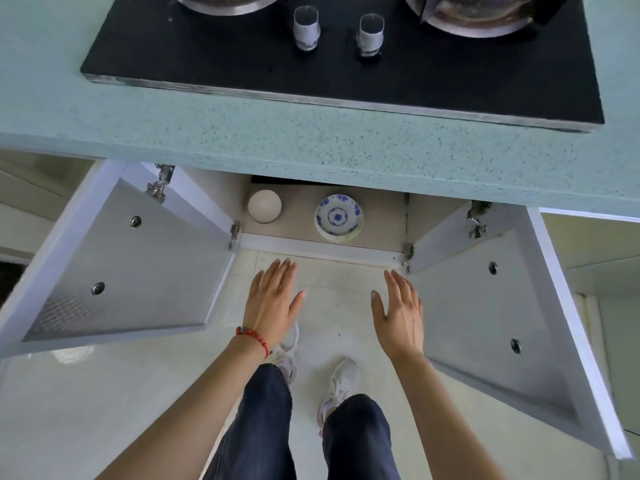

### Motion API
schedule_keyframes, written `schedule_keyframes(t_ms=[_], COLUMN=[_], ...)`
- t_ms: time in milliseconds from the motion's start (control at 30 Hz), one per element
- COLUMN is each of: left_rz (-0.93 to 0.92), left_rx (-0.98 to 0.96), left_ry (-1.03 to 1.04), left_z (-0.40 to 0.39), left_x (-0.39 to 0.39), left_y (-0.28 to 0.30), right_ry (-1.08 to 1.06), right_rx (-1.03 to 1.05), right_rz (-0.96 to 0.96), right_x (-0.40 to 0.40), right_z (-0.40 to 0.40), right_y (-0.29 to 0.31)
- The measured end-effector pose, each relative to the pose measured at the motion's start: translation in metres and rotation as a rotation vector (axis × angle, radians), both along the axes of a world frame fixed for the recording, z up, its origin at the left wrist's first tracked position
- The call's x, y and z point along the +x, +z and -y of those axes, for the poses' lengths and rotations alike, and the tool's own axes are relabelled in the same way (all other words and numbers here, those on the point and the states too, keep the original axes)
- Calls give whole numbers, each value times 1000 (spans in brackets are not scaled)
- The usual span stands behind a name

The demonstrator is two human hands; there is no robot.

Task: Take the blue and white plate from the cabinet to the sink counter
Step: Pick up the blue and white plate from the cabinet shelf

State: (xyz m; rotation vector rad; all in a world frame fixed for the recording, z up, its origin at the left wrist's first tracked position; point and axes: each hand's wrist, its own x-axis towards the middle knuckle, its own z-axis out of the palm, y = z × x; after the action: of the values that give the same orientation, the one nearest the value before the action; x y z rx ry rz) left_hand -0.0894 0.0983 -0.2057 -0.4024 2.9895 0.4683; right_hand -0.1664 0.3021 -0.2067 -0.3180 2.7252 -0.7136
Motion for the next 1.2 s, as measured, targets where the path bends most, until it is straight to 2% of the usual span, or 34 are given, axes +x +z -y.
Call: schedule_keyframes(t_ms=[333,600,1067,1200], left_rz=[22,-10,-135,-157], left_rx=[11,-28,22,-6], left_ry=[-137,-173,-94,-74], left_z=[23,46,44,46], left_x=[-59,-104,-170,-187], left_y=[-72,-134,-272,-317], right_ry=[-107,-89,25,66], right_rx=[-45,-68,-141,-157], right_rz=[-17,-96,-316,-317], right_x=[-43,-82,-157,-172], right_z=[24,44,60,66], right_y=[-68,-131,-268,-314])
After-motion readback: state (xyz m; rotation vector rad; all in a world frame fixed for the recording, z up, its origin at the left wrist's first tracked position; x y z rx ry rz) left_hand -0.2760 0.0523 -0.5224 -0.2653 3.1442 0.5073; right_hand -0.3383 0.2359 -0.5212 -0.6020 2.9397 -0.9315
